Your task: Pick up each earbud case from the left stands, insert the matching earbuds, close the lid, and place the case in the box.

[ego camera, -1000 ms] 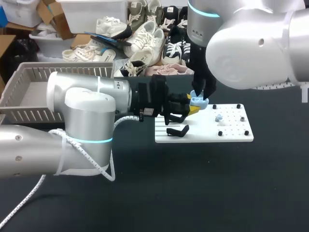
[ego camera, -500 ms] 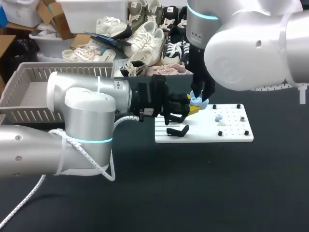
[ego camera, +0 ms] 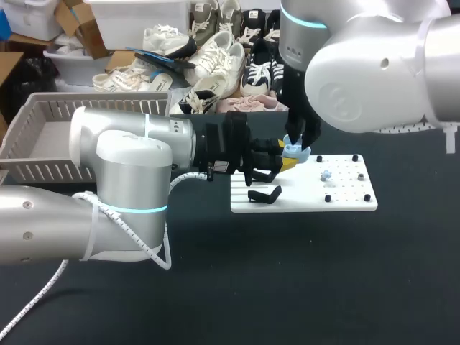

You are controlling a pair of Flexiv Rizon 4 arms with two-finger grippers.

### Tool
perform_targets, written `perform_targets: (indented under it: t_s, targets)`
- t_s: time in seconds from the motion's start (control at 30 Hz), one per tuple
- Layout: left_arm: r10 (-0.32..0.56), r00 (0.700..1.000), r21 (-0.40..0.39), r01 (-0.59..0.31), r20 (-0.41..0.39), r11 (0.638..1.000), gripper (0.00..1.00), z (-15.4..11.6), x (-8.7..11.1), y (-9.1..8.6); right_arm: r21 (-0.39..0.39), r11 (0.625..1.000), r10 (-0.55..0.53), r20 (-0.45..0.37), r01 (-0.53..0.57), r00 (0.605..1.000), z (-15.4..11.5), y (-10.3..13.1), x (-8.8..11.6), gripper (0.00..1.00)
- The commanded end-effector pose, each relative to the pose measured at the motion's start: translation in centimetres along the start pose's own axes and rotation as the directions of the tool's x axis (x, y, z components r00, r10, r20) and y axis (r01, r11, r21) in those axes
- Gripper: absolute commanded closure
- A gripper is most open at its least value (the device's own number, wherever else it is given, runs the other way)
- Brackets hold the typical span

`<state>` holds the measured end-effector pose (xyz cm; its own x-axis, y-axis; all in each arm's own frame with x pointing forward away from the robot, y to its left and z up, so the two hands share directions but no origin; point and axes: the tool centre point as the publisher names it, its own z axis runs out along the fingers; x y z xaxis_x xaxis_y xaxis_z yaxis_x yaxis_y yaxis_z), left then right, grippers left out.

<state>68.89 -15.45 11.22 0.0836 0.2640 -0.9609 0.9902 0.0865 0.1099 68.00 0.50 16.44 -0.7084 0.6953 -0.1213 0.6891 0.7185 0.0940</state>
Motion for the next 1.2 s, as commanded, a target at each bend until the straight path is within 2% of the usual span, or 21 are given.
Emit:
perform_targets:
  t_s: [0.03, 1.2]
  targets:
    - [0.0, 1.0, -0.003, 0.0, 0.002, 1.0, 1.0, -0.04, 0.01, -0.08, -0.005, 1.0, 0.001, 0.004, -0.001, 1.0, -0.24, -0.28, -0.1, 1.0]
    - [0.0, 1.0, -0.003, 0.0, 0.002, 1.0, 1.0, -0.04, 0.01, -0.08, -0.01, 1.0, 0.002, -0.004, -0.002, 1.0, -0.05, 0.14, -0.48, 1.0]
